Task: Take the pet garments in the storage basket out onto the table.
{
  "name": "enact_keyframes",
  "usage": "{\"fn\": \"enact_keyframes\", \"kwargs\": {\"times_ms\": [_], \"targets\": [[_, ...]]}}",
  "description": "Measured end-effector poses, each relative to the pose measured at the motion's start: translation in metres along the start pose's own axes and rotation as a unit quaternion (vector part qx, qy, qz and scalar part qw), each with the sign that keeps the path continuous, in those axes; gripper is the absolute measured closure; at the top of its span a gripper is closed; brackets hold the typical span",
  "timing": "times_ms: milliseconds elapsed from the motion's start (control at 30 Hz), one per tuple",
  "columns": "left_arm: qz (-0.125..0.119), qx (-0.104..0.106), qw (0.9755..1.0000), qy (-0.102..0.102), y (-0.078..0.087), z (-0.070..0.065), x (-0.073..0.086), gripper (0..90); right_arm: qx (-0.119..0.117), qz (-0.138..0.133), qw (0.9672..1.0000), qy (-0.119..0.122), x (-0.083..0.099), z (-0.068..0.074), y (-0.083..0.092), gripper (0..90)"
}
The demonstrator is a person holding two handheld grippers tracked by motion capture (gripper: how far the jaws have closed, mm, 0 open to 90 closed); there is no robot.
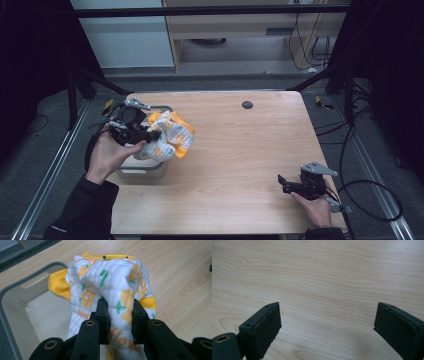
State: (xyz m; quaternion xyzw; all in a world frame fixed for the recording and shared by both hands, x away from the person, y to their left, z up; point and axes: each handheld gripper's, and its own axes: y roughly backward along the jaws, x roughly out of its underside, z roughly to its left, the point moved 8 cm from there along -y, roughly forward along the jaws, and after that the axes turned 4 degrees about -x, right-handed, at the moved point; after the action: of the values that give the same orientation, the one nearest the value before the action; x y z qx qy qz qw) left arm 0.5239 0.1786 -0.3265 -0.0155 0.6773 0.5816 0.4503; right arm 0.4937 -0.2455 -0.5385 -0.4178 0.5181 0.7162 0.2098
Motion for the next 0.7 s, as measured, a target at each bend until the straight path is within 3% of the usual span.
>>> {"fn": "enact_keyframes", "kwargs": {"times_ms": [367,400,700], "targets": [[-0.007,0.016,0.9995,-0.026,-0.007,-0.025,-0.006,72.9,-0.001,-0.001,1.0,-0.001,0.0,0.001,0.0,7.2],[-0.002,0.02,0.9991,-0.037,-0.009,-0.03,-0.006,73.0,-0.001,-0.001,1.0,0.0,0.0,0.001,0.0,7.2],[0.006,0.035,0.9975,-0.061,-0.021,-0.05,-0.008,73.0,0.0,-0.004,1.0,0.002,-0.001,0.001,0.001,7.1]]}}
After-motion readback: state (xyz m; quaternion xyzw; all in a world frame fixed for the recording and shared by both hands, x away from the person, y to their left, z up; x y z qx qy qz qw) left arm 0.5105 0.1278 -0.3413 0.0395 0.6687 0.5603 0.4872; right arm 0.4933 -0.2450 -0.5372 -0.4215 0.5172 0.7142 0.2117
